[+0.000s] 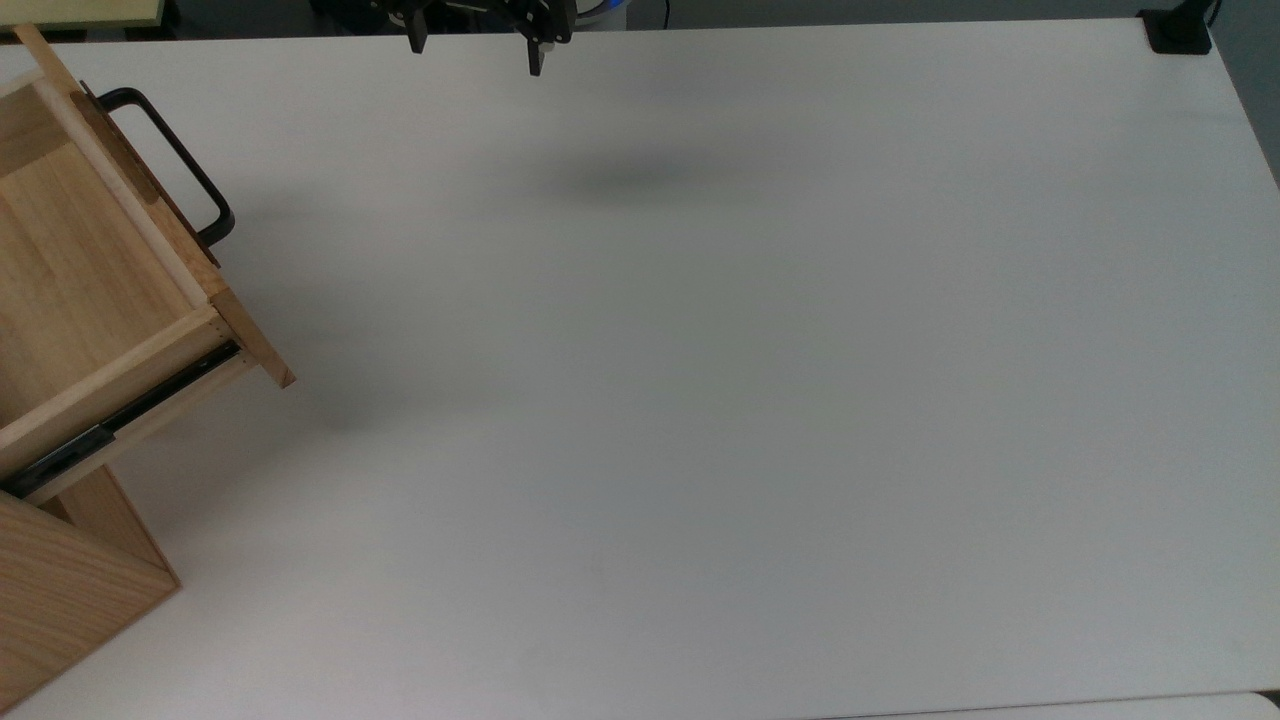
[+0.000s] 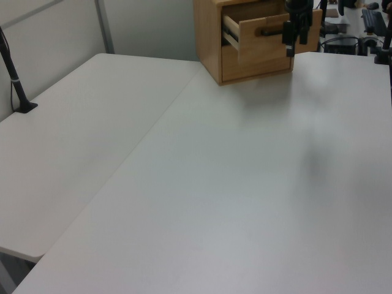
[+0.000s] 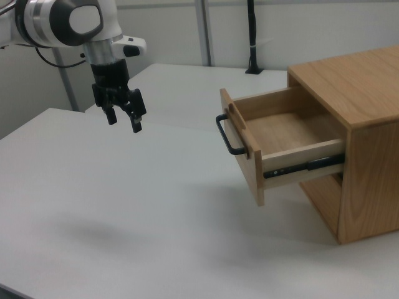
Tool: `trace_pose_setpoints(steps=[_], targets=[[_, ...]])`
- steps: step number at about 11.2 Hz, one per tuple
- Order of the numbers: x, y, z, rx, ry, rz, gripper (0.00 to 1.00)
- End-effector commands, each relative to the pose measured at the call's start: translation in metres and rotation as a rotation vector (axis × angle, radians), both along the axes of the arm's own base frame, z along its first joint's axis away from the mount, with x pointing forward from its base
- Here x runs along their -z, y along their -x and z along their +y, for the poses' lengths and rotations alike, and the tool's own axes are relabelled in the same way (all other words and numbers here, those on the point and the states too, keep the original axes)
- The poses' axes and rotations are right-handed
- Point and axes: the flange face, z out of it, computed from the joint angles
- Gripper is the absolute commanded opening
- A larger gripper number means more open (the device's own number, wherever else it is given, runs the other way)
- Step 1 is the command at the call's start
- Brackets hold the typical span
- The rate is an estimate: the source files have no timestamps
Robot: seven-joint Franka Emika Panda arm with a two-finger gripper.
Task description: Close the drawer by sliding it
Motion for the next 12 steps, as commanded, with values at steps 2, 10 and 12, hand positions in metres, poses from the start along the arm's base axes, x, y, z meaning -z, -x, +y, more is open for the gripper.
trace_pose_setpoints(steps=[2,10,12], targets=[[-0.0124,0.0072,-0.0102,-0.053,-0.034,0.046,1.00],[-0.0125,0.0097,-0.0126,-0.032,-0.058,0.060,1.00],[-0.0125,0.0097,-0.0116,-0.029,-0.051,0.060,0.96]])
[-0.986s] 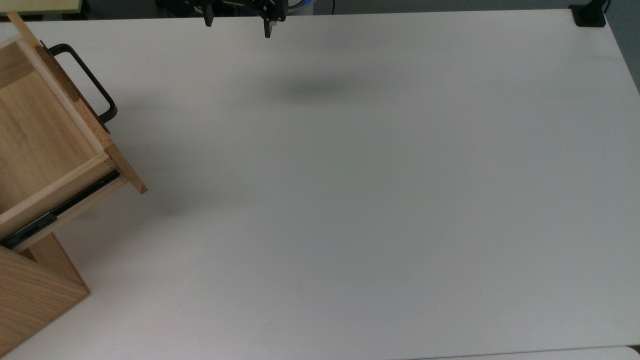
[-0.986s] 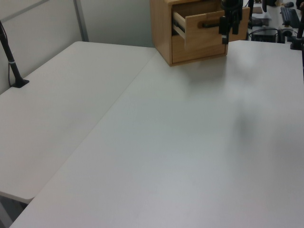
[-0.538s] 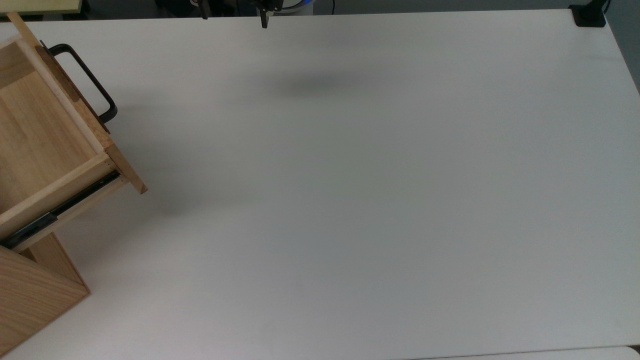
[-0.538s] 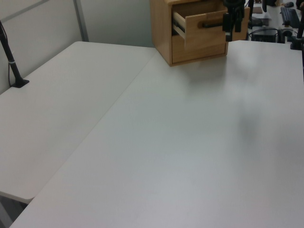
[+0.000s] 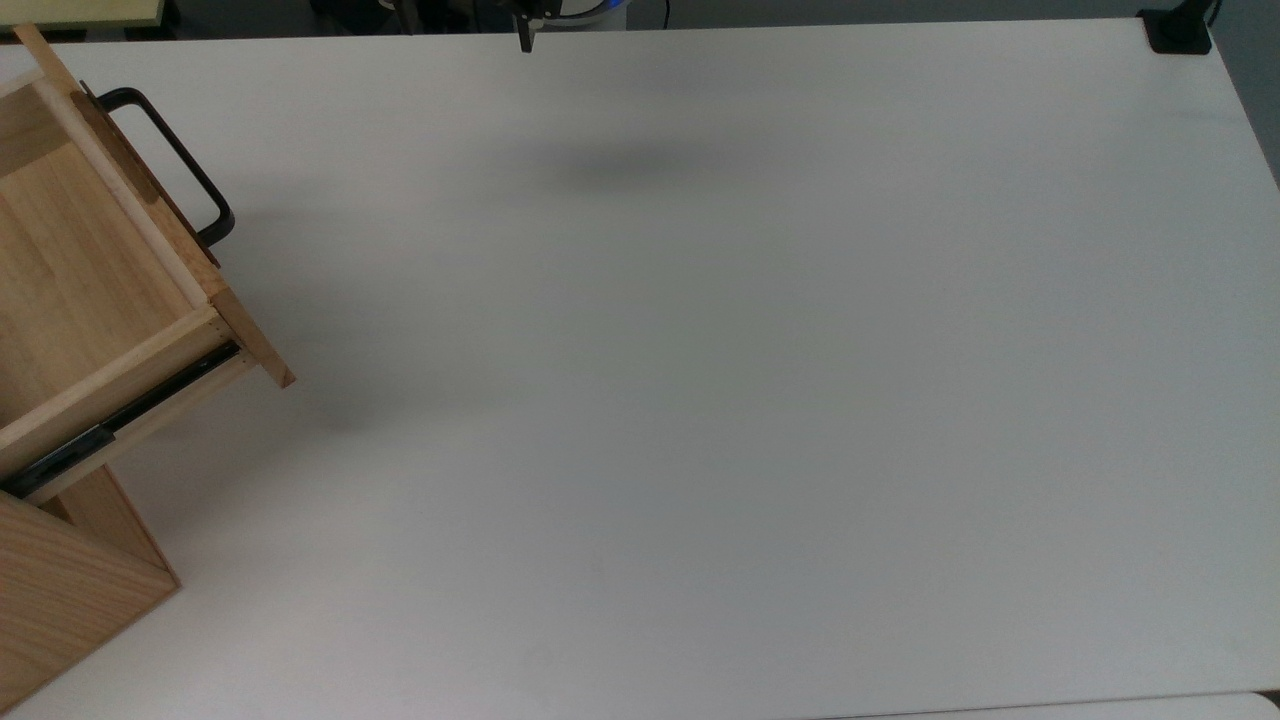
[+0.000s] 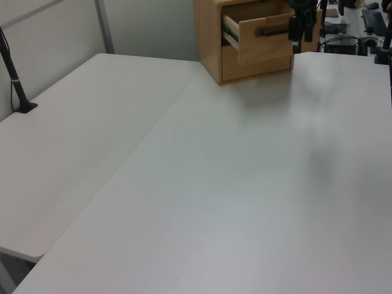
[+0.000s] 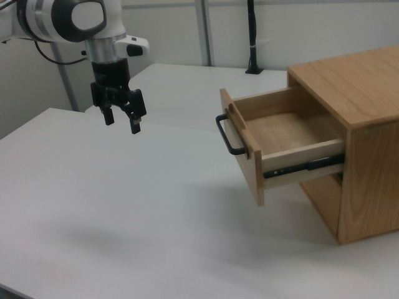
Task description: Close the drawer by sliding it
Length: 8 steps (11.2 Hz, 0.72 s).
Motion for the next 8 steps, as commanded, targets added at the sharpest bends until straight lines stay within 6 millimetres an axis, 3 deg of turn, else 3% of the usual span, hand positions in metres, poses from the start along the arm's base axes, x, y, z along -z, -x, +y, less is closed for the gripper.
trace_pose_setpoints(steps=[1,3,5,8], targets=[[-0.0059,0.0029,0.0037,-0.003,-0.015,0.015,0.83],[-0.0047,0.0030,0.0035,0.002,-0.013,0.021,0.67],[-0.0021,0.0001,0.0047,0.120,-0.005,0.016,0.47],[0.0009,-0.0036,0.0021,0.284,0.001,0.008,0.40]])
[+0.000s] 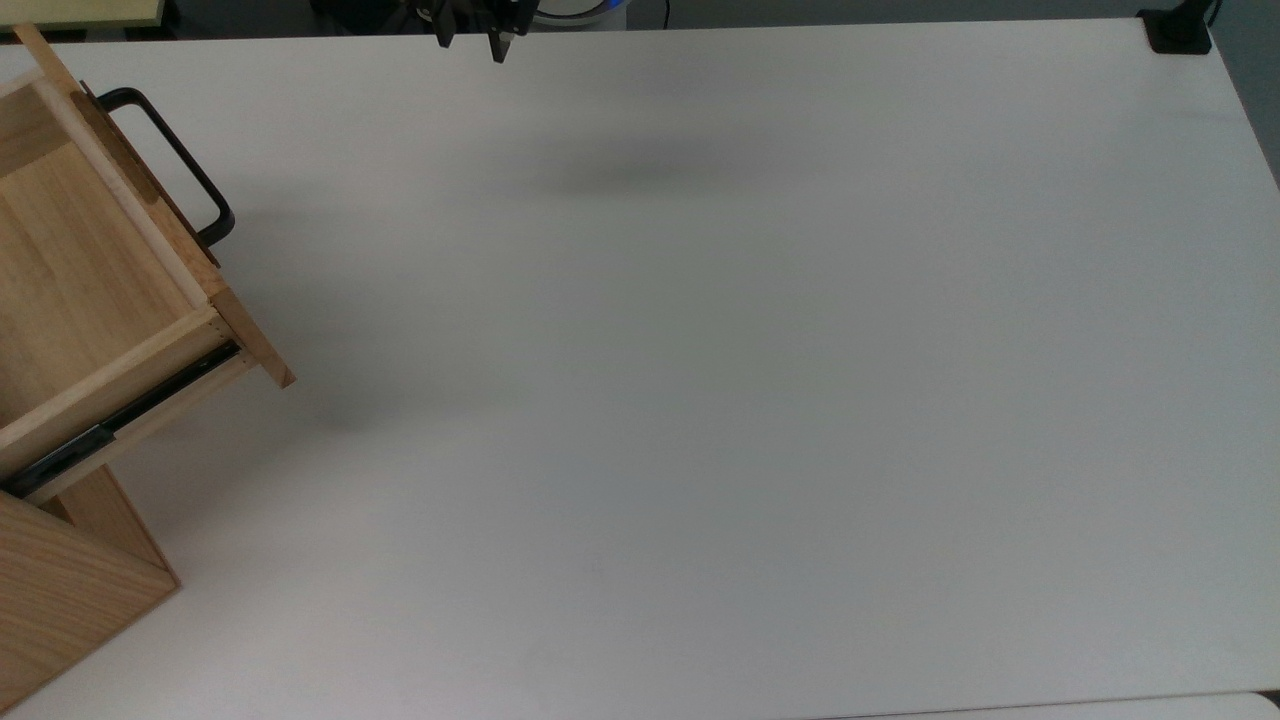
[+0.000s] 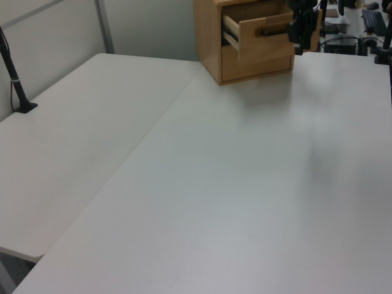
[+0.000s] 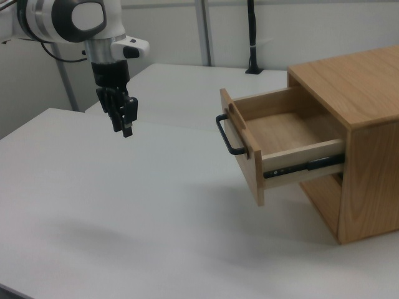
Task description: Close the drawer by sliding it
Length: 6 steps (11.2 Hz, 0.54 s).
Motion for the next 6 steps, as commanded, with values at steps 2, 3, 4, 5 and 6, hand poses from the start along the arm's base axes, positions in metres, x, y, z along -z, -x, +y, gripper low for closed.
trace_pose_setpoints(steps=[2,3,4,5,6], targets=[[0.009,-0.017,-0.005,0.332,0.000,-0.043,0.38],[0.010,-0.025,-0.009,0.398,0.001,-0.079,0.37],[0.020,-0.035,-0.019,0.460,0.001,-0.106,0.27],[0.027,-0.043,-0.028,0.515,0.001,-0.123,0.26],[0.035,-0.051,-0.036,0.548,-0.001,-0.146,0.26]])
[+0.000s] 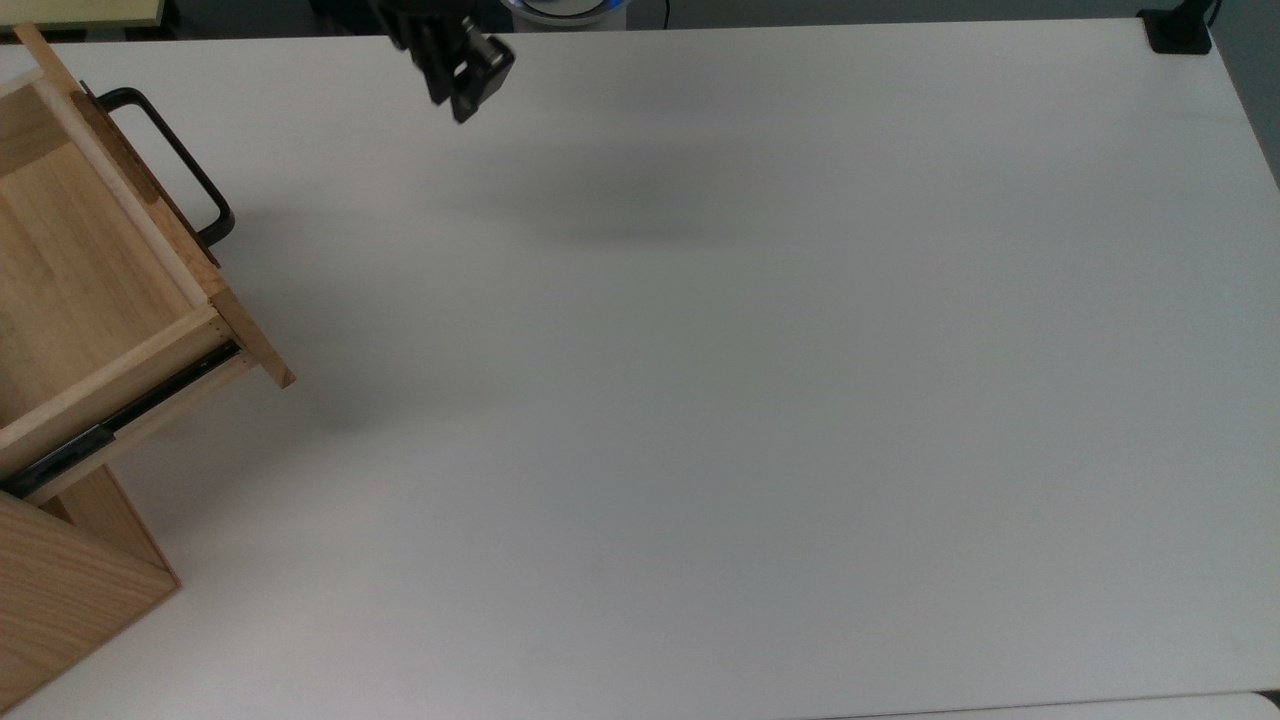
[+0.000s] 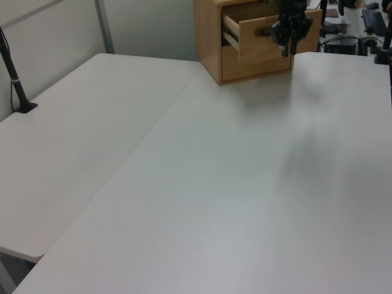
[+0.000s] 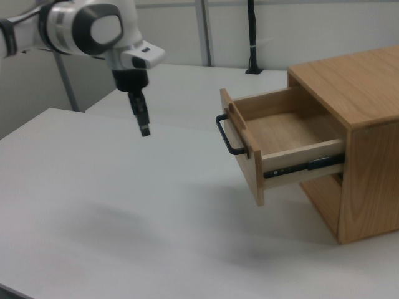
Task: Close the drawer by sliding it
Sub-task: 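Push the drawer front with the gripper, sliding the drawer into the cabinet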
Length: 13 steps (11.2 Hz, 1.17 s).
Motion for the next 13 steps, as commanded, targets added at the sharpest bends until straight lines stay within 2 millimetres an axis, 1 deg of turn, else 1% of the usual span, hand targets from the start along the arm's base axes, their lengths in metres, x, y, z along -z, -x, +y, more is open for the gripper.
trace_pose_setpoints(steps=[1,2,3,4,5,6,8,10,11,12,13], targets=[[0.021,-0.026,-0.026,0.137,-0.017,-0.065,0.26],[0.027,-0.033,-0.035,0.156,-0.012,-0.089,0.26],[0.035,-0.039,-0.049,0.173,-0.001,-0.105,0.26],[0.032,-0.044,-0.071,0.195,0.011,-0.136,0.26],[0.036,-0.054,-0.089,0.205,0.034,-0.169,0.26],[0.046,-0.061,-0.109,0.219,0.065,-0.177,0.26],[0.047,-0.069,-0.146,0.236,0.103,-0.244,0.25],[0.052,-0.075,-0.168,0.248,0.137,-0.311,0.25],[0.053,-0.077,-0.188,0.255,0.167,-0.360,0.24],[0.056,-0.081,-0.198,0.256,0.188,-0.398,0.24],[0.054,-0.087,-0.211,0.262,0.215,-0.448,0.24]])
